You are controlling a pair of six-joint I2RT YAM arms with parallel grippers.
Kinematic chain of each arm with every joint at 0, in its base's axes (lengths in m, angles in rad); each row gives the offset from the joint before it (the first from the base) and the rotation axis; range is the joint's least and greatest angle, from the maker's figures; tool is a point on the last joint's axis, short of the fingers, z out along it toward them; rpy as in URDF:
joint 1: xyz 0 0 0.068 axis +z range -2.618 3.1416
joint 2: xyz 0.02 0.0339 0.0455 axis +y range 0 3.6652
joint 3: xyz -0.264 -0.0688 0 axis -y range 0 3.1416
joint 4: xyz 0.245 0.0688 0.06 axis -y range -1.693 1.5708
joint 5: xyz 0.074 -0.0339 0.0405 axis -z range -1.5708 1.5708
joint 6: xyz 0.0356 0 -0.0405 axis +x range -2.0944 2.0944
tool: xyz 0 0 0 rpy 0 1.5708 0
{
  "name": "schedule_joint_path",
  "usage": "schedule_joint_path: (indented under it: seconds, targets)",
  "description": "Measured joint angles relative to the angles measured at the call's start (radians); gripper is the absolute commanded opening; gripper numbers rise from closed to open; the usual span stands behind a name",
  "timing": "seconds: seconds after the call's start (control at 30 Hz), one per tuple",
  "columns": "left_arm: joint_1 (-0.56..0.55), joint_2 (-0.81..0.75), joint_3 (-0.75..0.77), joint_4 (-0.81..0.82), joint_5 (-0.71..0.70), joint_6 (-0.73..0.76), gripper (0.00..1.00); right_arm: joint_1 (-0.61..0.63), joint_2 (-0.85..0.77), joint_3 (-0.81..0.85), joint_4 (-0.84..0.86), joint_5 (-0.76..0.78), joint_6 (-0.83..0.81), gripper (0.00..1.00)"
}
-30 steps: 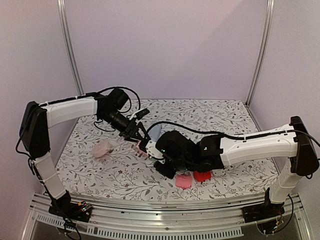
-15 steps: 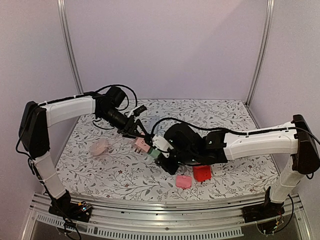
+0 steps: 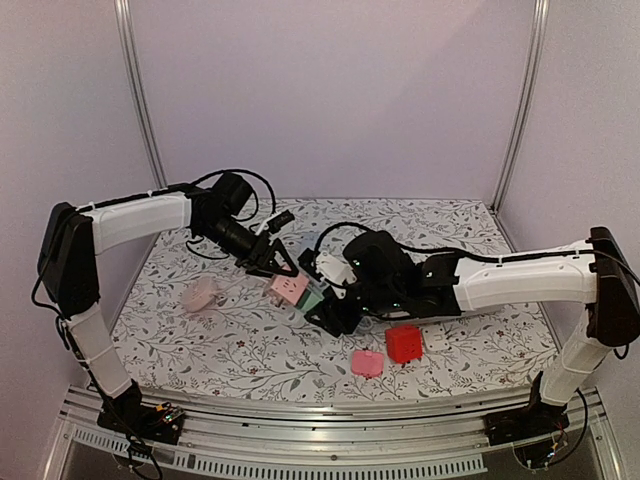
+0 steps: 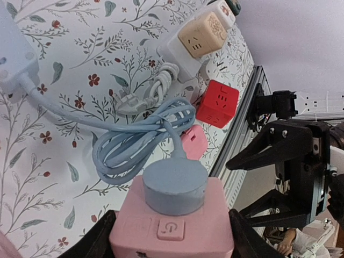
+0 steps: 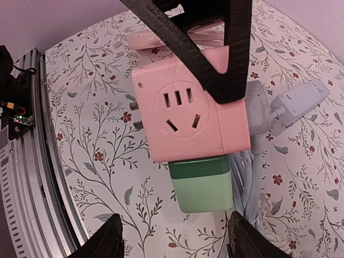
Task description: Pull the plug off the socket
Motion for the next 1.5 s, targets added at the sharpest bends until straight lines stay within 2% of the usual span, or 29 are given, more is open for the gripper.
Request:
schedule_joint_path:
  seconds: [0.43,0.9,1.03,1.5]
  targets:
    - [-0.005,0.0,0.0,0.0,0.004,0.0,0.23,-0.03,0.062,0.023,0.007,-0.033,-0.034,0.71]
    - [-0.005,0.0,0.0,0.0,0.005,0.0,0.23,-0.033,0.162,0.105,0.013,-0.039,-0.098,0.69]
    - [-0.005,0.0,0.0,0.0,0.007,0.0,0.23,-0.033,0.184,0.122,0.021,-0.039,-0.108,0.64]
    - [-0.005,0.0,0.0,-0.005,0.002,-0.001,0.23,-0.037,0.209,0.134,0.046,-0.033,-0.133,0.28]
